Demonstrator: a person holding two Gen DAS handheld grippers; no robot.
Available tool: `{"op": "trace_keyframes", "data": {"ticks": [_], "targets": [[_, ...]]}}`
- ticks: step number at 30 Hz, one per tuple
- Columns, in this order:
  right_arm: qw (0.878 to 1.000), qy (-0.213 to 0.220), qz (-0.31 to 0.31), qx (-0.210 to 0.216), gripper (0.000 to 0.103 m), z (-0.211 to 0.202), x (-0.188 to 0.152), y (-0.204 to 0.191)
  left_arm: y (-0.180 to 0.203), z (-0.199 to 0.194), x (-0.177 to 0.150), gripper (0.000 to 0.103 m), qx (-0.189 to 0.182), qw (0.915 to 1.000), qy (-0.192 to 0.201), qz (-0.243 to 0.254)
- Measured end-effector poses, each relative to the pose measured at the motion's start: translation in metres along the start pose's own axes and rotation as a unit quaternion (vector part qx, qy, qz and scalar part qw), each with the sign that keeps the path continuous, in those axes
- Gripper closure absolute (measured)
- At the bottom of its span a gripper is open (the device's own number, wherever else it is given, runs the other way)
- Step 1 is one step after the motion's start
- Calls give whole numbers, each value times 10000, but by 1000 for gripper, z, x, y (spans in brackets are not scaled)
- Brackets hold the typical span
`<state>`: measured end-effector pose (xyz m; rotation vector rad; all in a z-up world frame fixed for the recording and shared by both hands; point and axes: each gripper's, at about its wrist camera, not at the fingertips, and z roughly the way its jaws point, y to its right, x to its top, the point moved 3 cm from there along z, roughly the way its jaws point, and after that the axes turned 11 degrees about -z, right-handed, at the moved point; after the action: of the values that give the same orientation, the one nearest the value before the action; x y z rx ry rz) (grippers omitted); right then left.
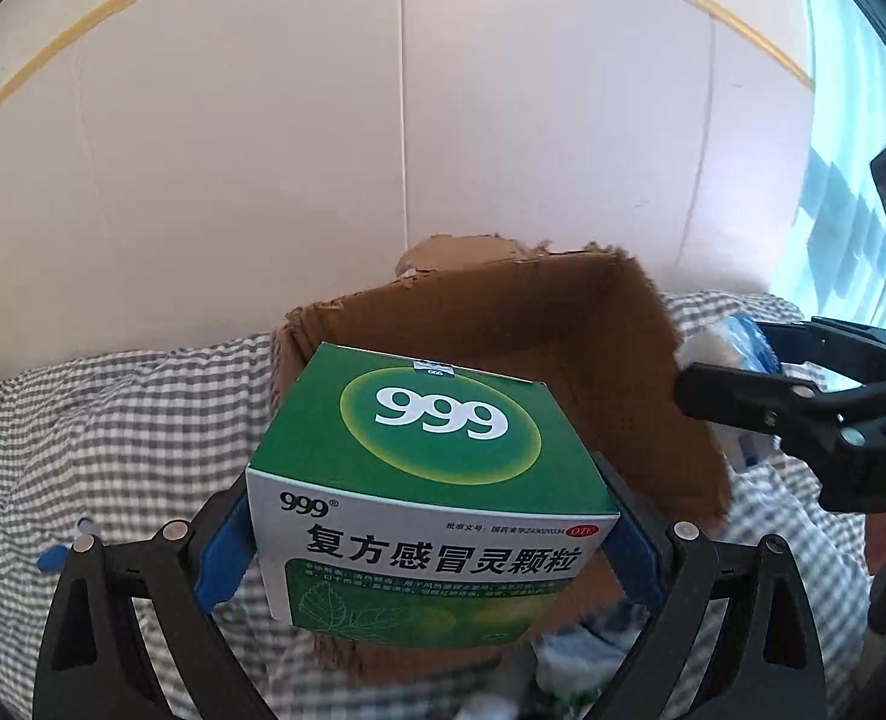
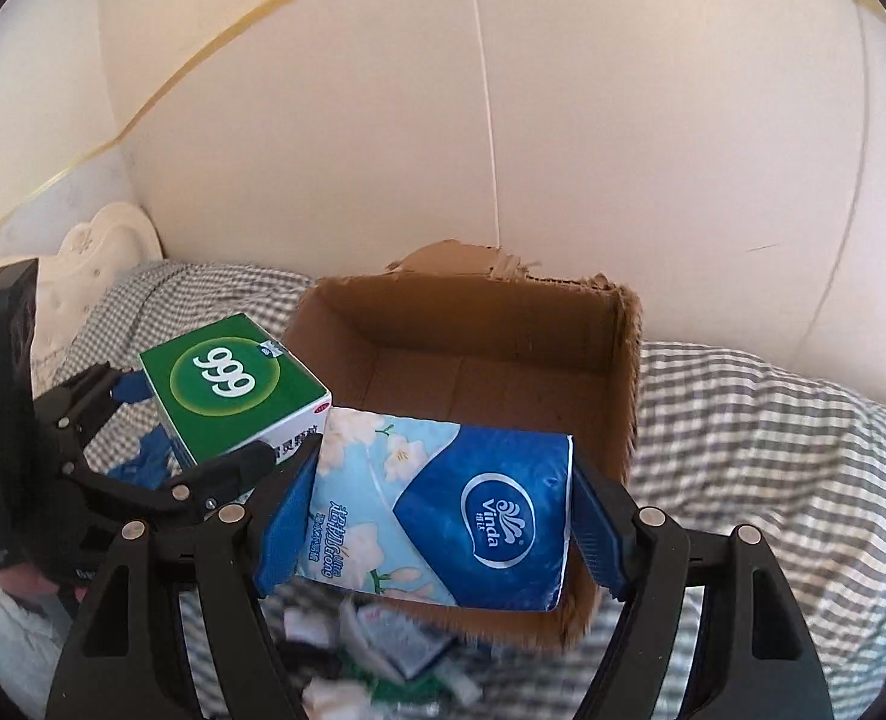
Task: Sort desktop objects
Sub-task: 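Lower the green medicine box and tissue pack into the cardboard box and release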
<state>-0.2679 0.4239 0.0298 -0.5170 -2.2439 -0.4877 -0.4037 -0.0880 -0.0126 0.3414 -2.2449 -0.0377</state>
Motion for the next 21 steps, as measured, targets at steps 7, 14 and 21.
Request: {"op": "trace_keyframes", "data": {"ticks": [7, 14, 21], "targets": [[9998, -112, 184, 59, 28, 64, 15, 20, -4, 50, -6, 5, -92, 9998, -151, 37], [9997, -120, -158, -156, 28, 99, 22, 26, -2, 85, -21, 5, -129, 9991, -357, 193], [9994, -178, -172, -242, 25, 108, 18, 30, 0, 101, -27, 3, -2, 9988, -446, 208]]}}
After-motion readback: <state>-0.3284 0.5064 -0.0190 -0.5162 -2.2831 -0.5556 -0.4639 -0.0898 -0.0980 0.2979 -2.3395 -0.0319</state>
